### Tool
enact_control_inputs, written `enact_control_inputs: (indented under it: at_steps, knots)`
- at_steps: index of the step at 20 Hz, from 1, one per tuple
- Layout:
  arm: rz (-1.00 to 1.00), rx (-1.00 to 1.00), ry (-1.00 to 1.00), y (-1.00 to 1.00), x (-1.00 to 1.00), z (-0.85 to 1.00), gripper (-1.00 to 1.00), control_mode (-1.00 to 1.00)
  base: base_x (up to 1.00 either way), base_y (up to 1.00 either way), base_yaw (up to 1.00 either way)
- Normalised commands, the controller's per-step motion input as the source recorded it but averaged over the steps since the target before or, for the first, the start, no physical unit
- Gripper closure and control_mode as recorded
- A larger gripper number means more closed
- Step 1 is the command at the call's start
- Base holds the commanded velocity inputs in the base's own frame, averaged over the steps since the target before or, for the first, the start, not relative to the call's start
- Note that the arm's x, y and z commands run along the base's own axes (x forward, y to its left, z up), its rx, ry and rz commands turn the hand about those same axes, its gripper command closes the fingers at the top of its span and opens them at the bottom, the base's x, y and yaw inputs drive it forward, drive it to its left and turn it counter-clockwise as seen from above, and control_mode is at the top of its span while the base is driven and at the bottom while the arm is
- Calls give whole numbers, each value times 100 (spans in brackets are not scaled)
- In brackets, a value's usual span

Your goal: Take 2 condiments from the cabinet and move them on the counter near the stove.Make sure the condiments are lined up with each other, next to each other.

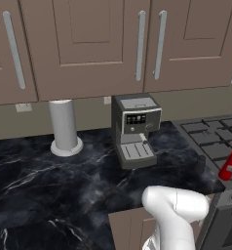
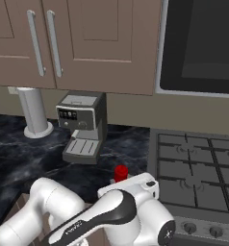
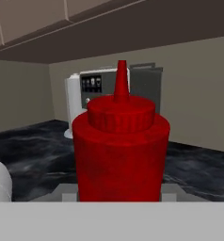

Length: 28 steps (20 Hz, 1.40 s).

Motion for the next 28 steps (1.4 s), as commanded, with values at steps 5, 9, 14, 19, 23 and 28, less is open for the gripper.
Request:
enact_control_inputs:
  at_steps: [5, 9, 14, 19, 23, 28]
  knots:
    - [0, 0, 0, 0, 12, -15, 100, -100, 0, 0, 0]
    - [0, 0, 0, 0, 13, -16, 100, -100, 0, 0, 0]
    - [0, 0, 0, 0, 17, -14, 100, -100, 0, 0, 0]
    - [0, 0, 0, 0, 17, -17, 100, -100, 0, 0, 0]
    - [0, 0, 0, 0, 16, -21, 100, -100, 0, 0, 0]
    - [0, 0, 0, 0, 18, -20, 100, -100, 0, 0, 0]
